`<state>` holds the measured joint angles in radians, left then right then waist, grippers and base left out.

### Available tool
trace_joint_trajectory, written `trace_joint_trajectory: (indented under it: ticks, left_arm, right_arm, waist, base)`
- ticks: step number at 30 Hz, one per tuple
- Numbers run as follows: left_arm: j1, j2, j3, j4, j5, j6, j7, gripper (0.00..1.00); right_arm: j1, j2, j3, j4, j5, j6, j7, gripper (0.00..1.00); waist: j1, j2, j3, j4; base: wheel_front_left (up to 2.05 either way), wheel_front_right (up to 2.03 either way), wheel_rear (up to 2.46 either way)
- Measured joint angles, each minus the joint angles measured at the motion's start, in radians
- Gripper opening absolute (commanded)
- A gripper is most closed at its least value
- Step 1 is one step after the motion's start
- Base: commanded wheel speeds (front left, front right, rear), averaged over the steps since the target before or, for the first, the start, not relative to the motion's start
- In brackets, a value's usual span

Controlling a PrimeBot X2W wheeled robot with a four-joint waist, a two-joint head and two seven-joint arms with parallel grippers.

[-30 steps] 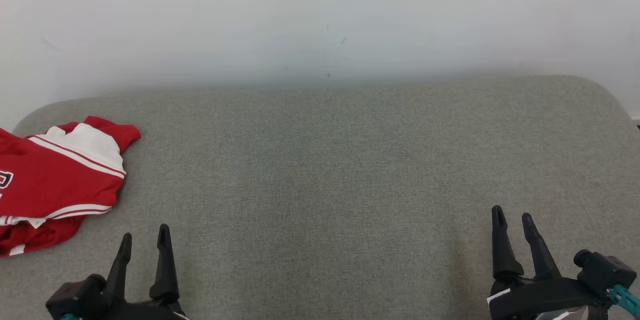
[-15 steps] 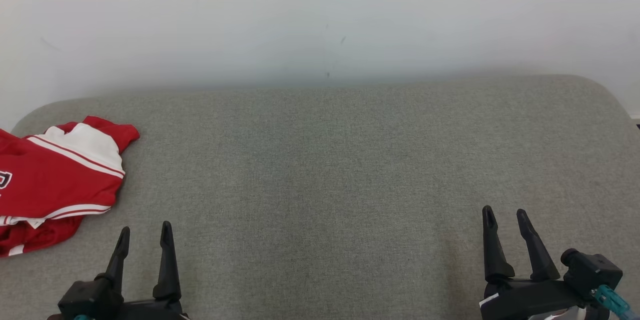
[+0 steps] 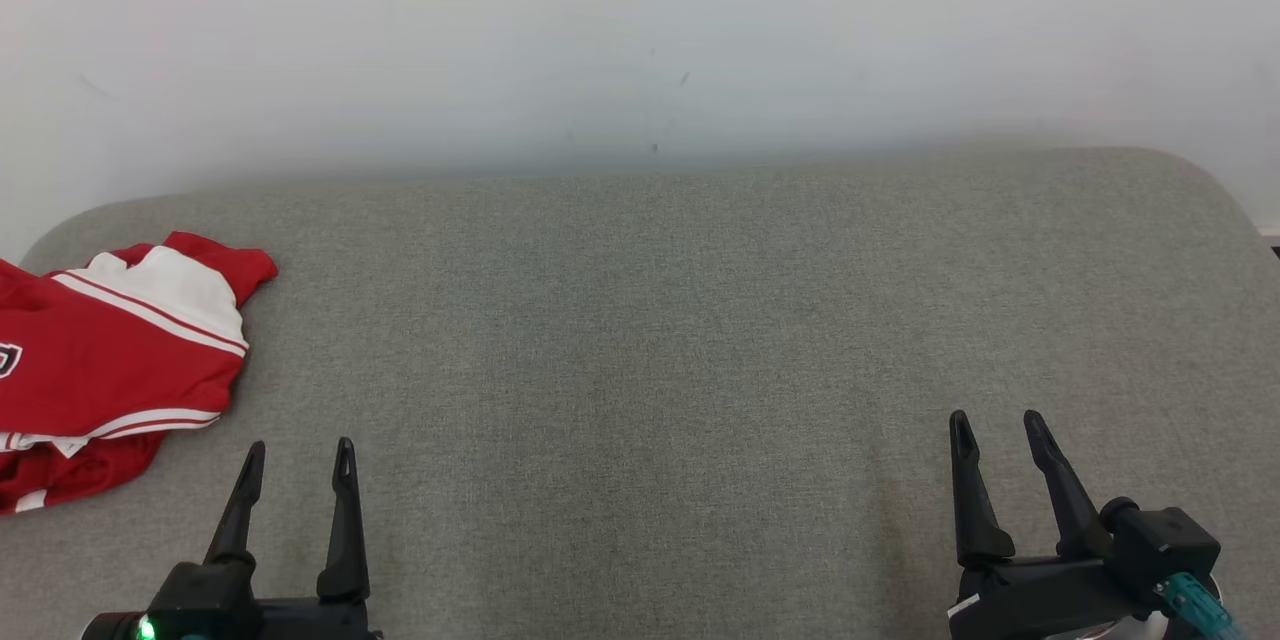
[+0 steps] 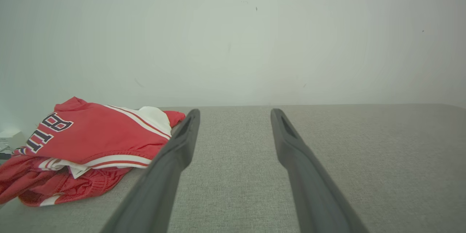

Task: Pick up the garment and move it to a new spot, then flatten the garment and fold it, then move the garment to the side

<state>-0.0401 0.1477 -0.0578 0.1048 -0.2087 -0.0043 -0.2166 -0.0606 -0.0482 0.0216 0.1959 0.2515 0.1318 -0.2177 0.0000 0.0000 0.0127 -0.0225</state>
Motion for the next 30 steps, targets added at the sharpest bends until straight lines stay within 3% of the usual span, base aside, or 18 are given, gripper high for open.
trace_joint_trajectory:
  ticks: [21, 30]
  left_arm:
    - [0.013, 0.014, -0.008, -0.024, 0.147, 0.008, -0.038, 1.00]
    - [0.020, -0.001, 0.021, -0.030, 0.106, -0.046, -0.046, 1.00]
  right_arm:
    - [0.000, -0.001, 0.006, -0.008, -0.147, 0.000, -0.038, 1.00]
    - [0.004, -0.001, -0.003, -0.011, -0.151, 0.000, -0.046, 1.00]
  waist:
    - [0.0000, 0.0000, -0.002, 0.000]
    - [-0.0001, 0.0000, -0.009, 0.003]
  base:
    - [0.00, 0.00, 0.00]
    - [0.00, 0.00, 0.00]
